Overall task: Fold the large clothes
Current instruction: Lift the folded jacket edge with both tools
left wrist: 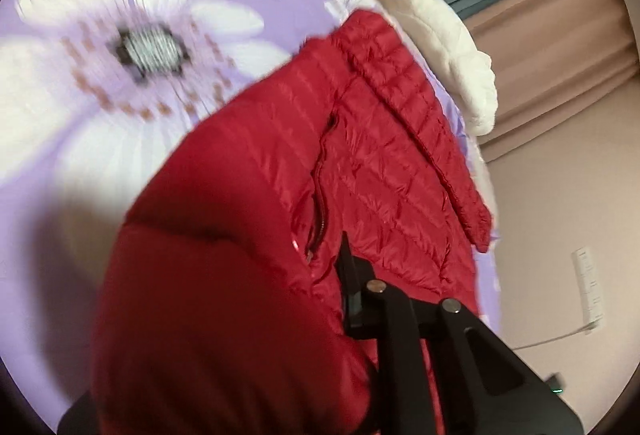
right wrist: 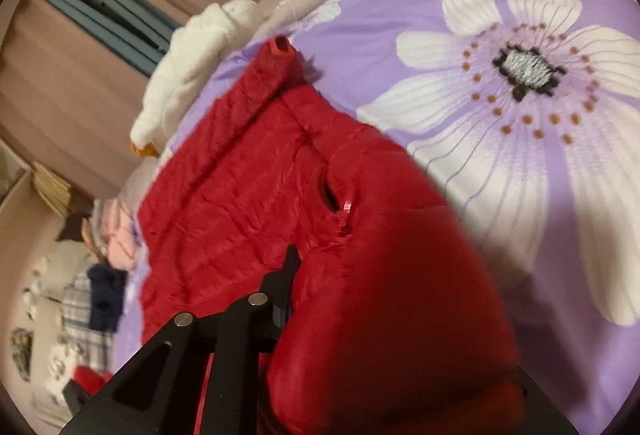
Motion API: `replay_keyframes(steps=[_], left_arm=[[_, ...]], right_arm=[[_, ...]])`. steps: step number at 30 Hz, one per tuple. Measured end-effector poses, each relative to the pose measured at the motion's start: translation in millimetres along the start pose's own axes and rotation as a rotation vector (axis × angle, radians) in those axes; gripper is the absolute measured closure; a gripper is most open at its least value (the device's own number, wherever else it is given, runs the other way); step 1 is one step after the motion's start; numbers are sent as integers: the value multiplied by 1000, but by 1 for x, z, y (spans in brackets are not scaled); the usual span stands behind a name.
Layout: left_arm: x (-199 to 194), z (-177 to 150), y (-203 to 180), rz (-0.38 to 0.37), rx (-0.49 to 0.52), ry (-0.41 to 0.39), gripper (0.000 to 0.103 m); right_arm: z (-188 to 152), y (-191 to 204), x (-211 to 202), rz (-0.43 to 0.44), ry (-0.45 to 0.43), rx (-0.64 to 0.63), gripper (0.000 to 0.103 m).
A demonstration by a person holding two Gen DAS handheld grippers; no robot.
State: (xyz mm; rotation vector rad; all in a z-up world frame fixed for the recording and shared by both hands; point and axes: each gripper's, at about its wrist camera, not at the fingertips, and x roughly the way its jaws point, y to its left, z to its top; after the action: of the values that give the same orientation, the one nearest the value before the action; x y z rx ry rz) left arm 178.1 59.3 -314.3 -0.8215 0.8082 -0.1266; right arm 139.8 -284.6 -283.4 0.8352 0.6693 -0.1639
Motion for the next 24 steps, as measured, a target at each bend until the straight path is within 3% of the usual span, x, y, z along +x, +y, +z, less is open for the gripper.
replay_keyframes(steps=[7, 16, 24], left_arm=[[-57, 2, -40, 27, 152, -167, 89], [-117, 10, -67, -57, 209, -272, 89], [-135, -2, -72, -67, 233, -286, 88]], right_arm=[[0, 57, -70, 11, -151, -204, 85], [9, 80, -133, 106, -252, -220, 85], [8, 77, -138, 82, -259, -215, 85]])
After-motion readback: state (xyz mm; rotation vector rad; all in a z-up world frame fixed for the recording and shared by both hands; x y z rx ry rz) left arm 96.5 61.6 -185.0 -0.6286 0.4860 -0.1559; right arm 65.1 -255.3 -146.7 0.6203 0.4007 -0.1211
